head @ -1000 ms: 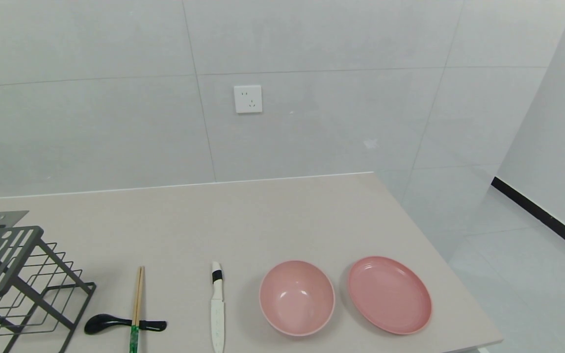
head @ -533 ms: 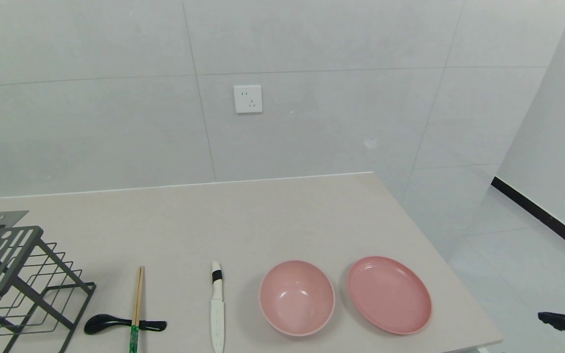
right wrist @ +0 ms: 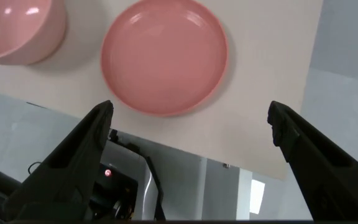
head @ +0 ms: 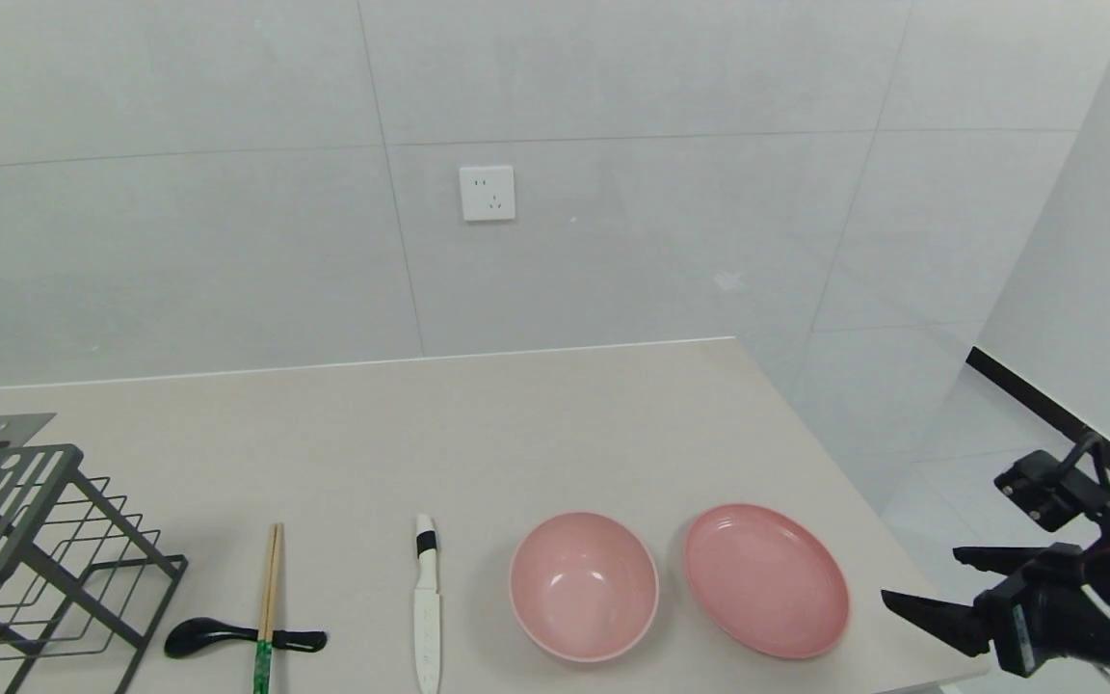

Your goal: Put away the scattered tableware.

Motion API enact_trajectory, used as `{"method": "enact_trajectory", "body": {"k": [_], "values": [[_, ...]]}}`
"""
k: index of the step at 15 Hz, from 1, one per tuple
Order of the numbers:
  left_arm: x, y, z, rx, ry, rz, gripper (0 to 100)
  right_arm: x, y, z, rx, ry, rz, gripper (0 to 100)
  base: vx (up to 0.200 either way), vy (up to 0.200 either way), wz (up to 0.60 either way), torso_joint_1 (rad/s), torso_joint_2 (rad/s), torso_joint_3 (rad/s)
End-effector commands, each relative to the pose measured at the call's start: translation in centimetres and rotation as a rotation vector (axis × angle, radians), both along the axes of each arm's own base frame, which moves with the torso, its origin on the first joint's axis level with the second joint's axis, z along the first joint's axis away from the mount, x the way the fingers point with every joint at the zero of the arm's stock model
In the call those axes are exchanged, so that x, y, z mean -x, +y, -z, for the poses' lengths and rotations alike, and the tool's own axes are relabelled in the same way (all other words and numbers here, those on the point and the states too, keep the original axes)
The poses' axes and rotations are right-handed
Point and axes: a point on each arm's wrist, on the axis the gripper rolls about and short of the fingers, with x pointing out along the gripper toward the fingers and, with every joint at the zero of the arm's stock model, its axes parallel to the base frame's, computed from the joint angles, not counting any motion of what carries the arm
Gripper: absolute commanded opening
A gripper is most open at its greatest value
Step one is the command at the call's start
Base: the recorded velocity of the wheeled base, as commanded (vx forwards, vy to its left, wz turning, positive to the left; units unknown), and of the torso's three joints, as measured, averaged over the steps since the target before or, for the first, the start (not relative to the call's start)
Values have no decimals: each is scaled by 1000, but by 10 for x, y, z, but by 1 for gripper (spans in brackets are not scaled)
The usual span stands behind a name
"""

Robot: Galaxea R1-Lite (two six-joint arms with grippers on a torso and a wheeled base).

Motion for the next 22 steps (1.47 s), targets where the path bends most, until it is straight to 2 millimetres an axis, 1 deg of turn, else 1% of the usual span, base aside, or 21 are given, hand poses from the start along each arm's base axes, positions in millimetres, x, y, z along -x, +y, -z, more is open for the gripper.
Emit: {"method": "enact_trajectory", "body": {"k": [1,3,6,9,12,14,18,22], "values": [[0,0,0,0,1,-2,100,-13,4,27,10,110,-17,100,0,0,0,0,0,0],[0,0,0,0,1,-2,100,-24,11,36,7,91,-43,100,0,0,0,0,0,0],[0,0,0,0,1,0,100,-33,14,44,7,108,-54,100,0,0,0,0,0,0],[0,0,0,3,1,0,100,-52,20,59,9,127,-67,100,0,0,0,0,0,0],[0,0,0,1,2,0,100,-70,20,68,11,133,-57,100,0,0,0,0,0,0],[0,0,0,1,1,0,100,-82,18,75,35,141,-21,100,0,0,0,0,0,0],[0,0,0,3,1,0,100,-98,19,93,31,154,-6,100,0,0,0,0,0,0],[0,0,0,3,2,-2,100,-103,20,106,33,168,-4,100,0,0,0,0,0,0]]}}
